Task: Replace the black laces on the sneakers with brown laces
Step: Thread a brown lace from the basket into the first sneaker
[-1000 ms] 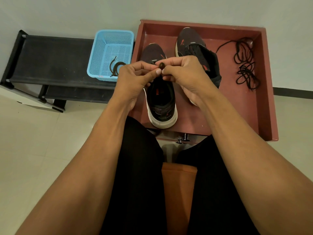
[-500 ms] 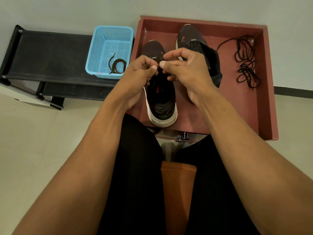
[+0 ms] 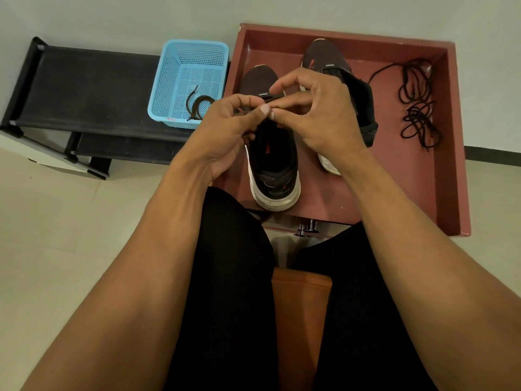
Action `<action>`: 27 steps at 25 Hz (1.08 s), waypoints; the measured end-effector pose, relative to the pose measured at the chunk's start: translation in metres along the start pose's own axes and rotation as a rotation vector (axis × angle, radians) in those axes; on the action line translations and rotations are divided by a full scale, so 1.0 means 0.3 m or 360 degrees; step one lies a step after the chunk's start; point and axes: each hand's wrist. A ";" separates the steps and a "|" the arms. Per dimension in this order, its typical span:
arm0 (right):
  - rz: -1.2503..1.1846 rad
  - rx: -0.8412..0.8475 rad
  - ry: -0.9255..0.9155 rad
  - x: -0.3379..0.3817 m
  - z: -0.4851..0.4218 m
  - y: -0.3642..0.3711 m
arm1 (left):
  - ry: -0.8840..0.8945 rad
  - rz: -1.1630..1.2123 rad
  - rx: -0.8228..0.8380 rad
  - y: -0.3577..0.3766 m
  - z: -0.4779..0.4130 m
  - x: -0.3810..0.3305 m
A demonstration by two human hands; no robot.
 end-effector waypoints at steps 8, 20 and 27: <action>-0.0171 -0.0116 0.0172 -0.023 -0.015 0.016 | 0.0259 -0.1030 -0.0358 0.015 -0.001 0.000; -0.0100 -0.0127 0.0138 -0.013 -0.016 0.013 | -0.0006 -0.0752 -0.0250 0.043 -0.012 0.010; 0.0001 -0.0048 0.0149 -0.009 -0.012 -0.005 | -0.0288 -0.0012 -0.0255 0.058 -0.019 -0.035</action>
Point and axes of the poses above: each hand's wrist, its own z-axis away from the middle knuckle, its own y-axis out of the palm, x = y × z, and after that the axes turned 12 degrees about x, right-handed
